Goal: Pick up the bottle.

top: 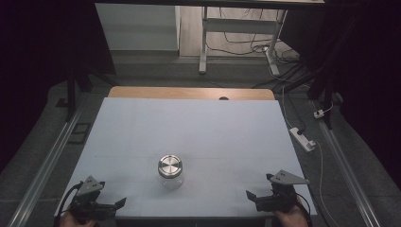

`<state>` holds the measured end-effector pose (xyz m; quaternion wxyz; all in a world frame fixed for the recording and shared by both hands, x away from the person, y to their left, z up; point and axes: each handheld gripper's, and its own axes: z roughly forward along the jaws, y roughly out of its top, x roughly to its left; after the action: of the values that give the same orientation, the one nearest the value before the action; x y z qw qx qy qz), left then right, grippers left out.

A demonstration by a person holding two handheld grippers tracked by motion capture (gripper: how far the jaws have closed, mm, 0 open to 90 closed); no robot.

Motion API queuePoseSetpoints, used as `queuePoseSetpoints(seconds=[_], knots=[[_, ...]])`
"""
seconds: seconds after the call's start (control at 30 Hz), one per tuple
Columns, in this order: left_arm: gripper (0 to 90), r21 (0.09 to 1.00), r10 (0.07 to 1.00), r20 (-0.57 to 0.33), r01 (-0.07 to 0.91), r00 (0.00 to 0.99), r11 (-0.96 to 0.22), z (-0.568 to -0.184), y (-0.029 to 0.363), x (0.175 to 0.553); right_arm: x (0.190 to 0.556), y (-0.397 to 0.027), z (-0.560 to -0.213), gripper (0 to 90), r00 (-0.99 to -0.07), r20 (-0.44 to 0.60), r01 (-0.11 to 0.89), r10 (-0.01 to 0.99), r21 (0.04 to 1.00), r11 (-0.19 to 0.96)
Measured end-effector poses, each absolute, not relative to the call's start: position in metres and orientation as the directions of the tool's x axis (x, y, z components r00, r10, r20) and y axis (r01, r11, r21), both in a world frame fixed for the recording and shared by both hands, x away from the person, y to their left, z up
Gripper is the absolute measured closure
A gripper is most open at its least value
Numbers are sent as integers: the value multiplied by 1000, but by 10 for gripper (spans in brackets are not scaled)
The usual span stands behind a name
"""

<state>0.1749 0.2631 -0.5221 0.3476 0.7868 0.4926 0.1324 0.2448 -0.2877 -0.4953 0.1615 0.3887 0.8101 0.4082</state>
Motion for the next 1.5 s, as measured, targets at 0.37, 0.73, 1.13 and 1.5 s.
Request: queuePoseSetpoints(seconds=[0.37, 0.73, 1.13, 1.5], knots=[[18, 677, 861, -141, 682, 488, -276, -522, 264, 175, 244, -286, -496, 0, -655, 48, 494, 755, 782, 379], [23, 666, 861, -142, 691, 488, -281, -523, 262, 176, 244, -285, -496, 0, -664, 40, 489, 747, 779, 393], [10, 687, 842, -130, 660, 524, -304, -518, 259, 178, 244, -284, -496, 0, -674, 38, 486, 738, 775, 404], [3, 716, 810, -143, 625, 569, -312, -515, 256, 183, 244, -283, -496, 0, -681, 37, 484, 731, 772, 412]])
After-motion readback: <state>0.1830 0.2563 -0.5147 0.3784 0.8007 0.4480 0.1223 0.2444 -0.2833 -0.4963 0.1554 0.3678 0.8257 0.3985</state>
